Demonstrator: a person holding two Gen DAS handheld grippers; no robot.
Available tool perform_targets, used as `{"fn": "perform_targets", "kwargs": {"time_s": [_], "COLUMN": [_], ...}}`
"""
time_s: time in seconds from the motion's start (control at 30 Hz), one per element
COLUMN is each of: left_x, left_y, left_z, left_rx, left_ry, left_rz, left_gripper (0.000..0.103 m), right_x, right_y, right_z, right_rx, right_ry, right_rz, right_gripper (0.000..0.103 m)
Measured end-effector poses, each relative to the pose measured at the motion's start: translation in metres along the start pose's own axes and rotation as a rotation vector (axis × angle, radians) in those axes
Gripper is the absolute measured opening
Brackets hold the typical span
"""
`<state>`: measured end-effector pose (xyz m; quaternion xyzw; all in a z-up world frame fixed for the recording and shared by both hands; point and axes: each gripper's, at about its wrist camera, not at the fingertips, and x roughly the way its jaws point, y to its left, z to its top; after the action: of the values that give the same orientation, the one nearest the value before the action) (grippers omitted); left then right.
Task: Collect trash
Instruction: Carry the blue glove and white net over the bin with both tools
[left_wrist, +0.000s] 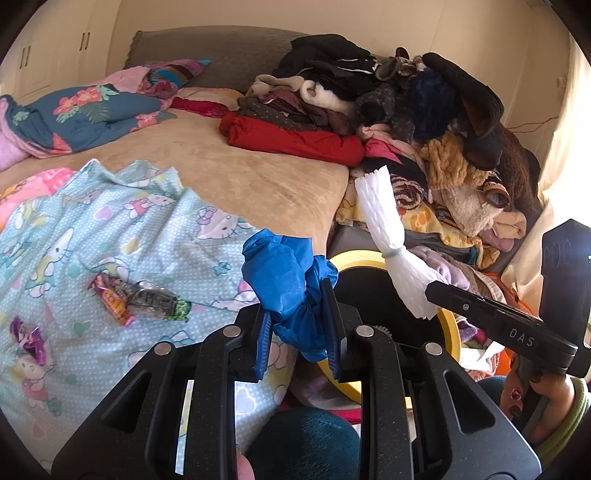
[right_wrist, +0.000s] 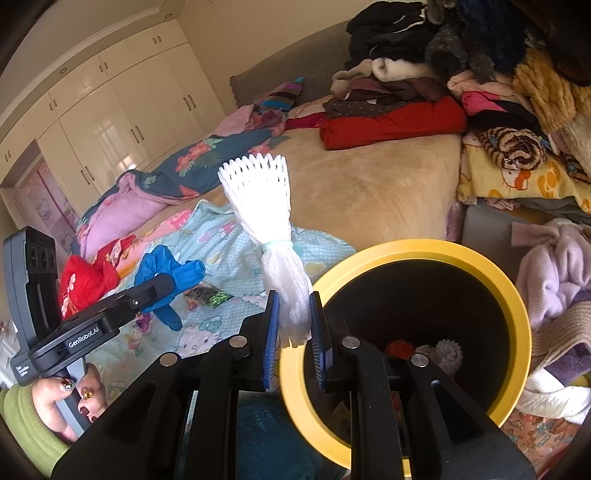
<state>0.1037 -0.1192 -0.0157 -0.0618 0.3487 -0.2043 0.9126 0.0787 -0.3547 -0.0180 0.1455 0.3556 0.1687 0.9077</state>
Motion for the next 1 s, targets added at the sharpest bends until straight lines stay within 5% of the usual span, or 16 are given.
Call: {"fn": "perform_targets", "kwargs": {"time_s": [1.0], "left_x": [0.047], "left_y": [-0.067], "left_z": [-0.014], "left_rx": [0.126], "left_ry": [0.094], "left_rz": [-0.098], "left_gripper": [0.018], "right_x": [-0.014], "right_y": [-0.084], "right_z": [-0.017], "right_rx": [0.173], "right_ry": [-0.026], "right_rz": [-0.167], "right_gripper": [0.016]}}
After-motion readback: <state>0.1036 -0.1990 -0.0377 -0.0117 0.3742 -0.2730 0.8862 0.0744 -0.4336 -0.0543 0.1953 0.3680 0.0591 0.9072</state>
